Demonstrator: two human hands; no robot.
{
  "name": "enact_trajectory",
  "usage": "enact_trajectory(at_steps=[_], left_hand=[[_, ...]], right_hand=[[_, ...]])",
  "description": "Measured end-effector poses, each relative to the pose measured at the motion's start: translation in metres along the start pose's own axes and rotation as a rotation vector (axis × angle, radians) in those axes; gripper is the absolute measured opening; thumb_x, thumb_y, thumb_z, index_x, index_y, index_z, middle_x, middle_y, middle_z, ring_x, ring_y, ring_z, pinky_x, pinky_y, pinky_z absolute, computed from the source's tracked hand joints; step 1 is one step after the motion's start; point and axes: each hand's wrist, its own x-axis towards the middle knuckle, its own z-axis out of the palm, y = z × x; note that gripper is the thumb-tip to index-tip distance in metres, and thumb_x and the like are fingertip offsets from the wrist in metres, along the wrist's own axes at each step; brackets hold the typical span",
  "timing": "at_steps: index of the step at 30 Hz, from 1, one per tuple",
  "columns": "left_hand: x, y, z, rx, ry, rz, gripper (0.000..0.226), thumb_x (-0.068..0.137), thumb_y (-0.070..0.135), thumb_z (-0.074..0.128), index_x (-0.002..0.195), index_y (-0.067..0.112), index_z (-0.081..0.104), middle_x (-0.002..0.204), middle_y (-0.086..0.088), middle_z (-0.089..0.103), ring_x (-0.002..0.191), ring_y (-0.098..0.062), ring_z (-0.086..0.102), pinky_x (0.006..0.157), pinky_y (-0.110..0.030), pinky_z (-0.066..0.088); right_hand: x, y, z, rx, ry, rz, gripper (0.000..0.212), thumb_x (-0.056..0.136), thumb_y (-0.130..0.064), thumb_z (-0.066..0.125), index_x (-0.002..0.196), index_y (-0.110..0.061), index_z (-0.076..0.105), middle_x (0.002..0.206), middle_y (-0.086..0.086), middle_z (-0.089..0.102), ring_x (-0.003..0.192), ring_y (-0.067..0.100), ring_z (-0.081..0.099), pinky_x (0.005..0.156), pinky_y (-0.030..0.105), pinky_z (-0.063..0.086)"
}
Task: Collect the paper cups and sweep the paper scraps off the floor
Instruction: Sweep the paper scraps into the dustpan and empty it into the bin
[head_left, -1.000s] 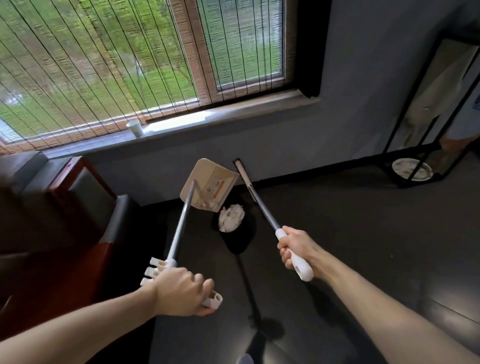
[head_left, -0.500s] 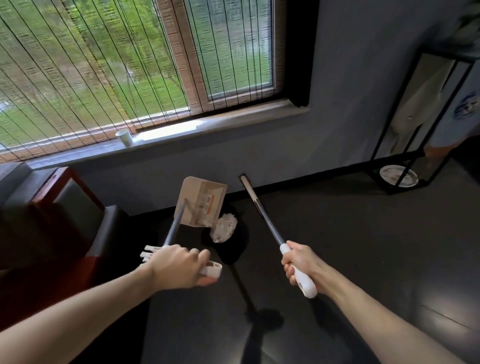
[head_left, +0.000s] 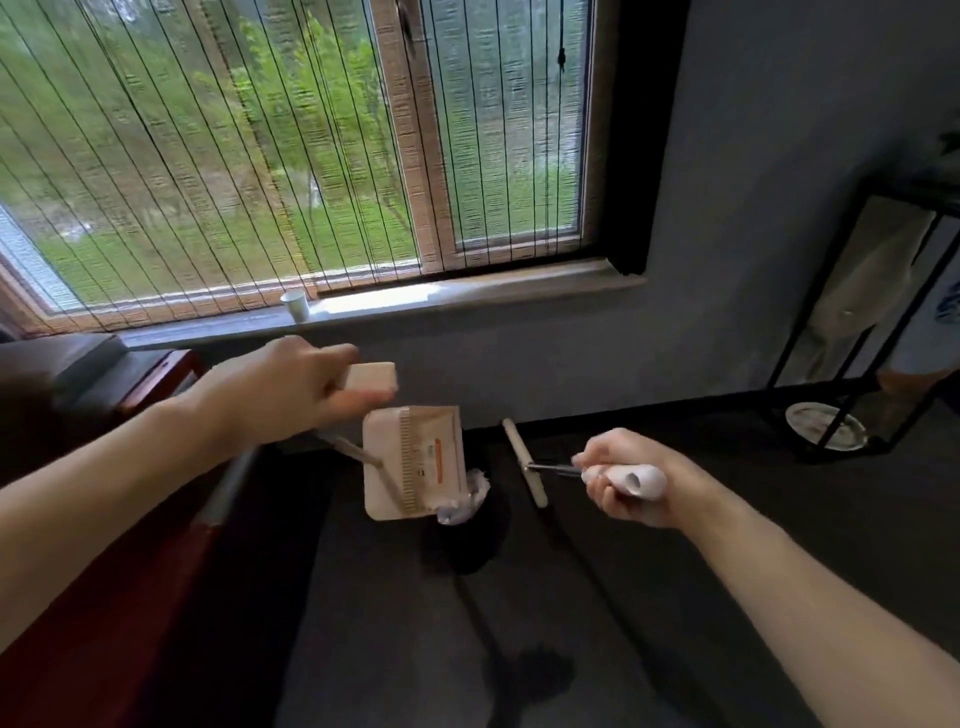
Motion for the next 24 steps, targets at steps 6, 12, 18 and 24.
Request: enact_trajectory(at_steps=[6, 12, 18, 24], left_hand=[[-0.012, -0.004, -0.013, -0.057, 0.047, -0.098, 0.077, 0.074, 0.081, 0.033, 0.077, 0.009, 0.060, 0.056, -0.004, 0.056, 0.049, -0.012, 0.053, 0.050, -0.023, 0.039], [-0.010, 0.004, 0.008, -0.126, -0.146, -0.070, 0.080, 0.057, 0.095, 0.018, 0.071, 0.022, 0.049, 0.056, 0.002, 0.050, 0.051, -0.009, 0.049, 0.051, -0.025, 0.036], [0.043, -0.009, 0.041, -0.049, -0.334, 0.097, 0.072, 0.063, 0.092, 0.025, 0.082, 0.026, 0.045, 0.067, 0.010, 0.053, 0.060, -0.007, 0.048, 0.058, -0.024, 0.042], [0.112, -0.011, 0.077, -0.267, -0.395, 0.242, 0.034, 0.075, 0.067, 0.056, 0.077, 0.036, 0.043, 0.073, 0.008, 0.053, 0.068, -0.007, 0.049, 0.059, -0.027, 0.041]], right_hand=[[-0.010, -0.059, -0.016, 0.065, -0.222, -0.529, 0.075, 0.075, -0.080, 0.042, 0.106, -0.012, 0.046, 0.071, 0.016, 0.068, 0.065, 0.026, 0.067, 0.057, 0.033, 0.054], [0.020, -0.091, -0.024, -0.882, 0.395, -0.899, 0.020, 0.091, -0.043, 0.058, 0.080, -0.028, 0.050, 0.063, -0.007, 0.060, 0.058, 0.009, 0.059, 0.049, 0.022, 0.041], [0.049, -0.080, -0.025, -0.860, 0.492, -1.215, 0.068, 0.091, -0.025, 0.061, 0.147, -0.033, 0.022, 0.072, -0.005, 0.055, 0.062, 0.007, 0.058, 0.052, 0.003, 0.041], [0.074, -0.110, -0.048, -1.179, 0.625, -1.326, 0.071, 0.089, -0.015, 0.063, 0.149, -0.026, 0.026, 0.067, -0.016, 0.038, 0.059, -0.003, 0.045, 0.060, 0.009, 0.034]])
